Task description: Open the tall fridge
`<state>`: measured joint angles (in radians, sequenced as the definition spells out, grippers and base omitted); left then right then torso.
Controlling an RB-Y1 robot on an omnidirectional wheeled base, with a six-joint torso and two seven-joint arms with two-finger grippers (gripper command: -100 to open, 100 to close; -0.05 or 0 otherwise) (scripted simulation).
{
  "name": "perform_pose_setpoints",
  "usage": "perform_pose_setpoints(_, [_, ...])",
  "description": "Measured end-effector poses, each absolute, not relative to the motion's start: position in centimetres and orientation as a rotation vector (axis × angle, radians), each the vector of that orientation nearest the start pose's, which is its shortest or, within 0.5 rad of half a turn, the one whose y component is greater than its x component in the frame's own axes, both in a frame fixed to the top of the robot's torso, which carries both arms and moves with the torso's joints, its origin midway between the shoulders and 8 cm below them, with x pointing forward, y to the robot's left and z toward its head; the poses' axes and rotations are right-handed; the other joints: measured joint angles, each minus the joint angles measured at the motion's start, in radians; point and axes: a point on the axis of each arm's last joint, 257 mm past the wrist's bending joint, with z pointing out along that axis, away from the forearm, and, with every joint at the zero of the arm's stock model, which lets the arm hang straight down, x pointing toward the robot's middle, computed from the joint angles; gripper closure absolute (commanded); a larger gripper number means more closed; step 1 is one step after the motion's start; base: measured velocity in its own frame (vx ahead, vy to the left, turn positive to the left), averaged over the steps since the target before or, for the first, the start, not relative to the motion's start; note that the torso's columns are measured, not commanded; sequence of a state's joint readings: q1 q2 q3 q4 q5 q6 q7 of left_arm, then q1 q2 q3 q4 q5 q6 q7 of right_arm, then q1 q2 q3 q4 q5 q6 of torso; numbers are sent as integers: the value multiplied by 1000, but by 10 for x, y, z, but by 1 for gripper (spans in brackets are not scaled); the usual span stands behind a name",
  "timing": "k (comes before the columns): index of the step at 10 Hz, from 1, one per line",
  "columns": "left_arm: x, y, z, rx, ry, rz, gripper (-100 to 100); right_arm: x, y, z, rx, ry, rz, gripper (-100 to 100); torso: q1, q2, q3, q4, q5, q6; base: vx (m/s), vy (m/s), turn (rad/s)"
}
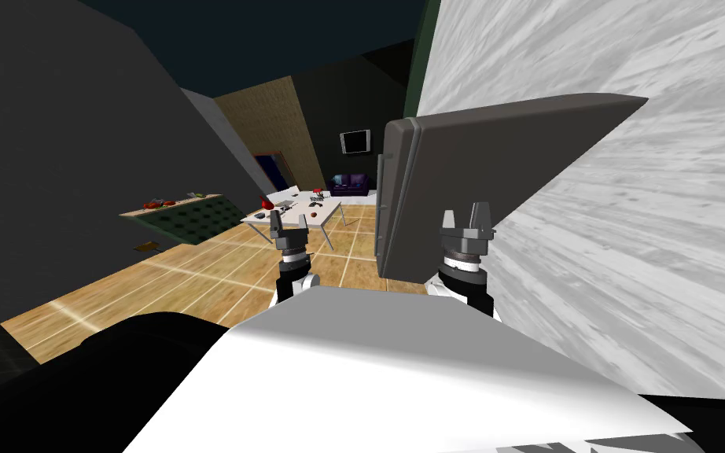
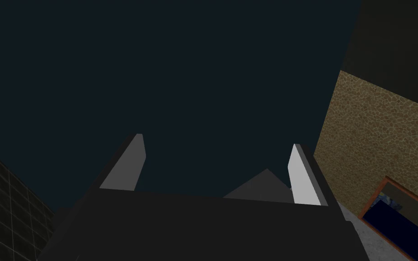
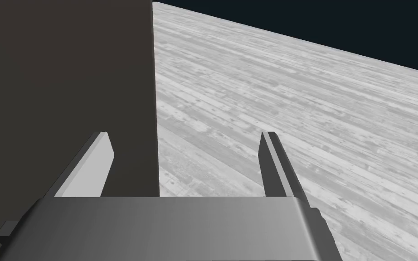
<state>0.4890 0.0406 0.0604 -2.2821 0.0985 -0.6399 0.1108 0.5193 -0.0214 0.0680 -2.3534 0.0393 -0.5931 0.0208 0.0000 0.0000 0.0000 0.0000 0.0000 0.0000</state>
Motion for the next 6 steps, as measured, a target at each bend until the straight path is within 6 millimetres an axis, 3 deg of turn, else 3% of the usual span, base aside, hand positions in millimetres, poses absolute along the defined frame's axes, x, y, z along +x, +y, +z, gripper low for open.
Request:
perform_pose_setpoints(2, [313, 301, 56, -589, 449, -1445, 0, 313, -246, 65, 500, 551, 1354, 0, 0, 104, -209, 105, 0, 0, 0, 0, 0])
perform_pose_setpoints(6, [313, 301, 56, -589, 449, -1445, 0, 313, -246, 66, 500, 551, 1354, 0, 0, 396, -792, 396, 0, 0, 0, 0, 0])
